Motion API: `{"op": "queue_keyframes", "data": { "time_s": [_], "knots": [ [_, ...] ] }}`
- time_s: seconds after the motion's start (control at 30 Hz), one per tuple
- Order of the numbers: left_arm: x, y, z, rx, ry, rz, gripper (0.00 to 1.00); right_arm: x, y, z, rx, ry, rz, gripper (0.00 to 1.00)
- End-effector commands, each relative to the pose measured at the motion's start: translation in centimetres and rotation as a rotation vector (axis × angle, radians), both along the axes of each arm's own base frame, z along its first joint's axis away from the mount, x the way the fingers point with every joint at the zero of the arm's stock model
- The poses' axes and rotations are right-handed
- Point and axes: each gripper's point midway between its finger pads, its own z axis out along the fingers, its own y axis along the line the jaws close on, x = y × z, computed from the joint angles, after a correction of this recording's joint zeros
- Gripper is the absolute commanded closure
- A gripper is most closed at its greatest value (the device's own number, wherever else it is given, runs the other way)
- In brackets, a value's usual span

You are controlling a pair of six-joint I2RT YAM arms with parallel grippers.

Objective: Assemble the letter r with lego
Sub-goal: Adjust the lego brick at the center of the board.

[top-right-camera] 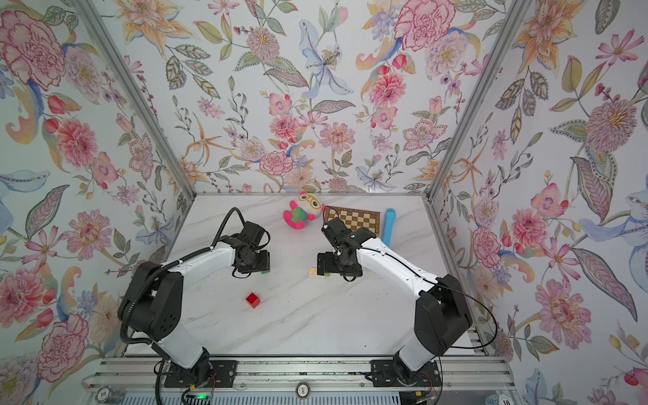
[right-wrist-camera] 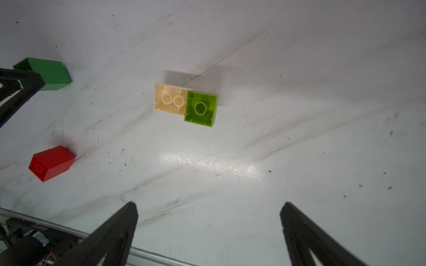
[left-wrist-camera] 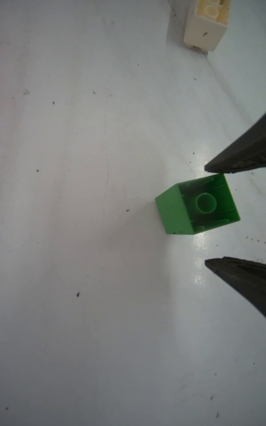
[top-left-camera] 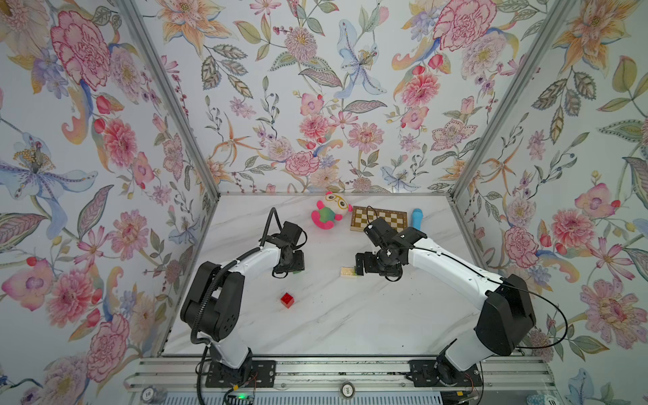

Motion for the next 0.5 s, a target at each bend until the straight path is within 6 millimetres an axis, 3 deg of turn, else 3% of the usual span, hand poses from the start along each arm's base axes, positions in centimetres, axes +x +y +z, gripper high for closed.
{"op": "queue_keyframes", "data": {
  "time_s": [0.0, 0.47],
  "knots": [
    [0.8, -0.1, -0.3, 0.015, -0.008, 0.012, 0.42, 0.0, 0.3, -0.7, 0.011, 0.02, 0.017, 0.01],
    [1.7, -0.6, -0.4, 0.029, 0.001, -0.022, 0.53, -2.5, 3.1, -6.0, 0.108, 0.133, 0.045, 0.04]
  ]
}}
